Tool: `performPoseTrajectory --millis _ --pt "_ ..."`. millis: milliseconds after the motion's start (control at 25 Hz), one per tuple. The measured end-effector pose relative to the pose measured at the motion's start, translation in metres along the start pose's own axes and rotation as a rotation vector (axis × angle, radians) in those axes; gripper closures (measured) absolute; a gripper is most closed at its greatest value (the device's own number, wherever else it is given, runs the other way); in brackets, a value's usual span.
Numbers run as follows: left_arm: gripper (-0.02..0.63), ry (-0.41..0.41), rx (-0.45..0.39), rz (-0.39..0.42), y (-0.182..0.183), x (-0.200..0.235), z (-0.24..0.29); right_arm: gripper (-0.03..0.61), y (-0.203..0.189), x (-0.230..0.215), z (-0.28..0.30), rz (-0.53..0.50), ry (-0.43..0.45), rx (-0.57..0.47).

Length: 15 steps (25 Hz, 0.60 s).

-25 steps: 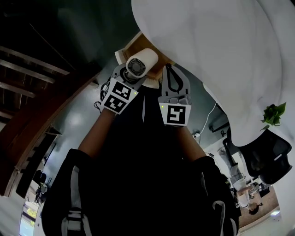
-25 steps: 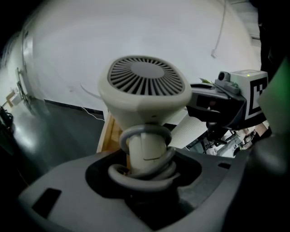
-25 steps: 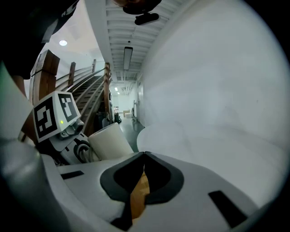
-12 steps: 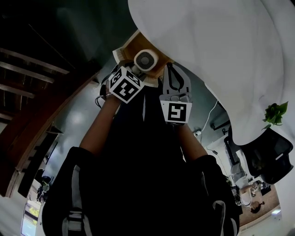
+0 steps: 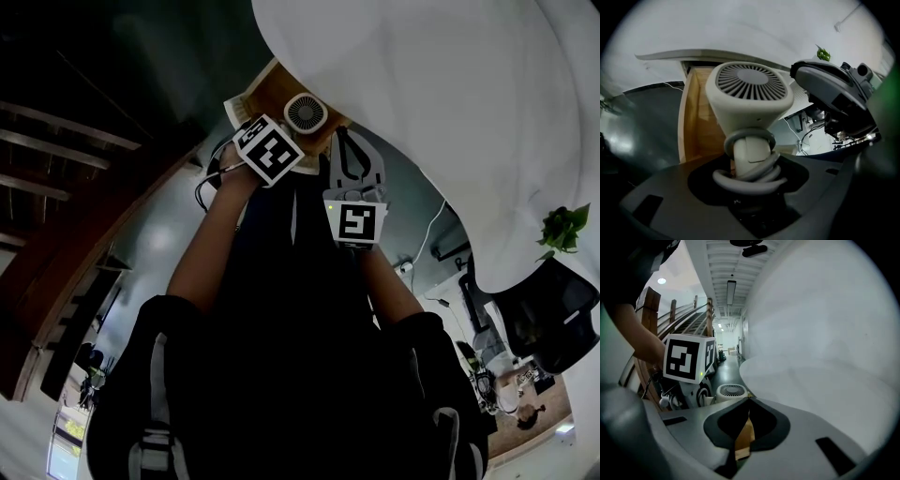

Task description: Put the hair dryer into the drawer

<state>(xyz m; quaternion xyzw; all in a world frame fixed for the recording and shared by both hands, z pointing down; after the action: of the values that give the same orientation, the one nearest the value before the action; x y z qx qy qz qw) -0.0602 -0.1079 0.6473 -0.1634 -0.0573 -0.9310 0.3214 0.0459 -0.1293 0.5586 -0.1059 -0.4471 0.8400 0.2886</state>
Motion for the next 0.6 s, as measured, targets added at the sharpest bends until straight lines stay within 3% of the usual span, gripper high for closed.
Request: performPoseTrajectory --millis 600 --pt "0.350 -0.043 0.154 -0.051 0.008 0.001 0.026 0.555 -0.023 0.001 0.011 -0.007 0.014 -0.035"
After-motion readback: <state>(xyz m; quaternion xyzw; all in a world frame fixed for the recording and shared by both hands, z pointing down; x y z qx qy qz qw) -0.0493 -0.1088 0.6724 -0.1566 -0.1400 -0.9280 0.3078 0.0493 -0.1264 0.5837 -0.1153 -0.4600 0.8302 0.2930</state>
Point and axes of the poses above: the fingertips, and each gripper's own axes: z forward along the fingers, x to its left, y out of its top, the point moved 3 cm from there along -z, backward along the fingers, and after that the axes turned 8 degrees about -z, right-handed, at the moved point
